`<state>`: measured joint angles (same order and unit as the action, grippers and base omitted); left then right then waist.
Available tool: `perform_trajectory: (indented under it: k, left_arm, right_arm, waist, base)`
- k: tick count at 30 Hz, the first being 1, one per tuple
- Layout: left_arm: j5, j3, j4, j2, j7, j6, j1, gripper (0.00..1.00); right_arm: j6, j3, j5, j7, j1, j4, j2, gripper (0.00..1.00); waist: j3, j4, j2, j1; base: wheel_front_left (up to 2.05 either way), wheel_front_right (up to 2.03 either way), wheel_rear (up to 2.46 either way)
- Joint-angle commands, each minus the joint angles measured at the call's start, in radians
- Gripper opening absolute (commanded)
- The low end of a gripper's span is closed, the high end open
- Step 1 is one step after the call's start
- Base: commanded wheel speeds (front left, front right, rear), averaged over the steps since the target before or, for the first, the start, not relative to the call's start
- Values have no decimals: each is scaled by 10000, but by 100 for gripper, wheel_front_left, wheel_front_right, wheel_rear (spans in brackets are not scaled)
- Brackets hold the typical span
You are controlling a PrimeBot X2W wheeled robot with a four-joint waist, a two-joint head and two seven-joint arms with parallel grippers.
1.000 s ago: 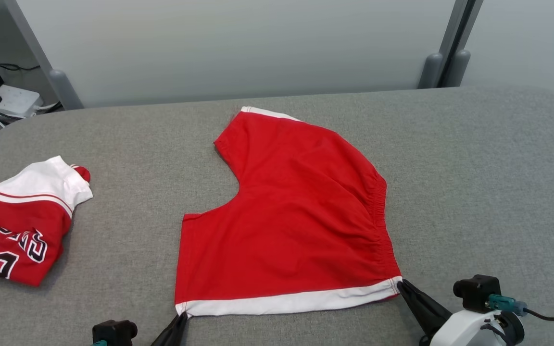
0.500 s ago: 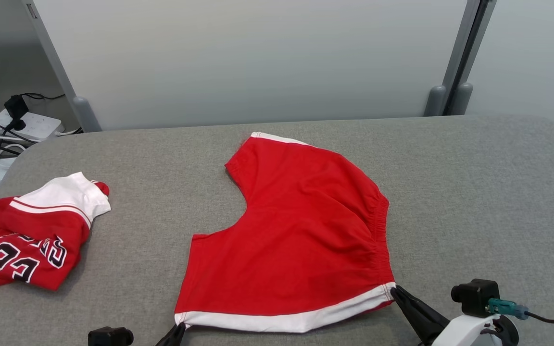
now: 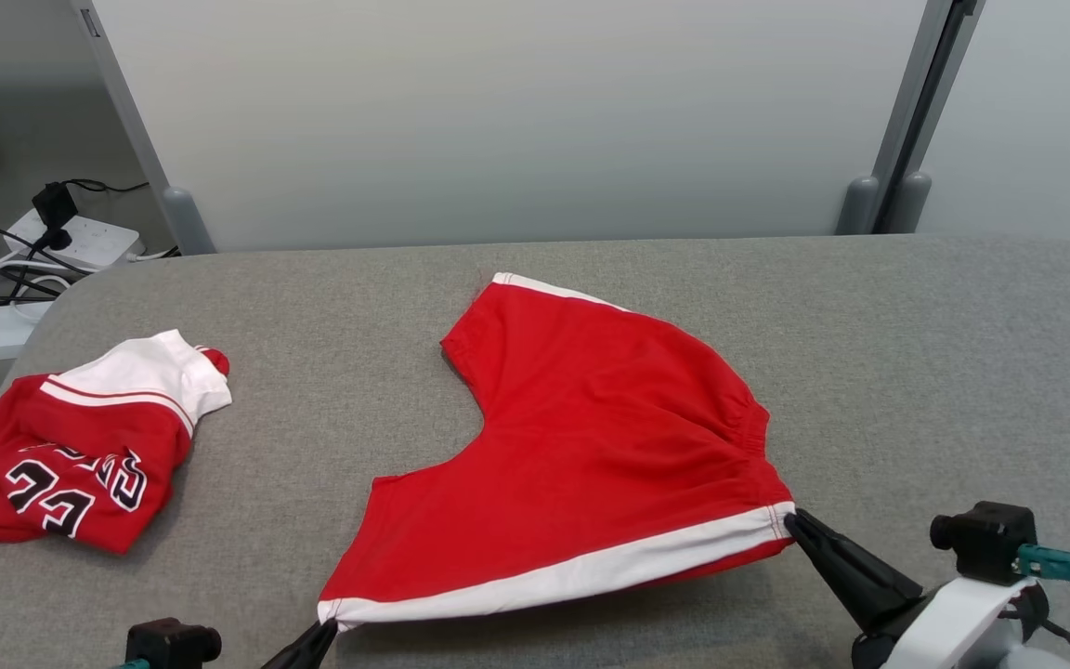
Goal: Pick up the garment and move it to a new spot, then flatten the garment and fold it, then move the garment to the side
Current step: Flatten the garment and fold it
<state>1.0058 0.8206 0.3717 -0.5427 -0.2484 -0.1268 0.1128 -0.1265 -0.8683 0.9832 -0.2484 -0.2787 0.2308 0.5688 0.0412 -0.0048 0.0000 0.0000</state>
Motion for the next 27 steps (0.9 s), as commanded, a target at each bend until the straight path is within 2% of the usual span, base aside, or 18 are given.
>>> perform_trajectory:
  k: [1,4,7,13,16,18,20,23,27]
  left_arm:
    - [154,-414,-375,-461,0,-38,666,0]
    - [243,-540,-1316,-970,305,179,597,0]
    - [427,-629,-2599,-1598,849,631,322,0]
    - [886,-959,-5457,-3171,2164,2011,-281,0]
    - [963,-1331,-6658,-3906,2429,2708,-426,0]
    - [1029,-1582,-7236,-4180,2436,2950,-422,0]
    - [1047,-1751,-7490,-4376,2478,2980,-306,0]
    - [1031,-1869,-7555,-4418,2524,2803,-5,0]
    - [723,-1839,-7115,-4109,2754,2130,1085,0]
  right_arm:
    - [-42,116,75,-134,-133,-362,334,0]
    - [-42,309,153,-126,-49,-897,683,0]
    - [-42,445,299,67,109,-1475,1052,0]
    - [-42,804,803,900,551,-2661,1922,0]
    - [-42,1286,964,1093,735,-3164,2304,0]
    - [-42,1611,968,1145,824,-3374,2400,0]
    - [-42,1843,937,1258,841,-3484,2370,0]
    - [-42,2051,854,1333,716,-3473,2232,0]
    - [-42,2280,864,1494,265,-3117,1609,0]
  waist:
    - [1,7,0,0]
    - [-16,-2,0,0]
    - [-49,-27,0,0]
    - [-168,-18,0,0]
    - [-226,-13,0,0]
    - [-277,-2,0,0]
    - [-351,0,0,0]
    - [-506,-9,0,0]
    - [-915,-33,0,0]
  base:
    - [0,0,0]
    - [0,0,0]
    - [0,0,0]
    - [0,0,0]
    - [0,0,0]
    - [0,0,0]
    - [0,0,0]
    - [0,0,0]
    - [0,0,0]
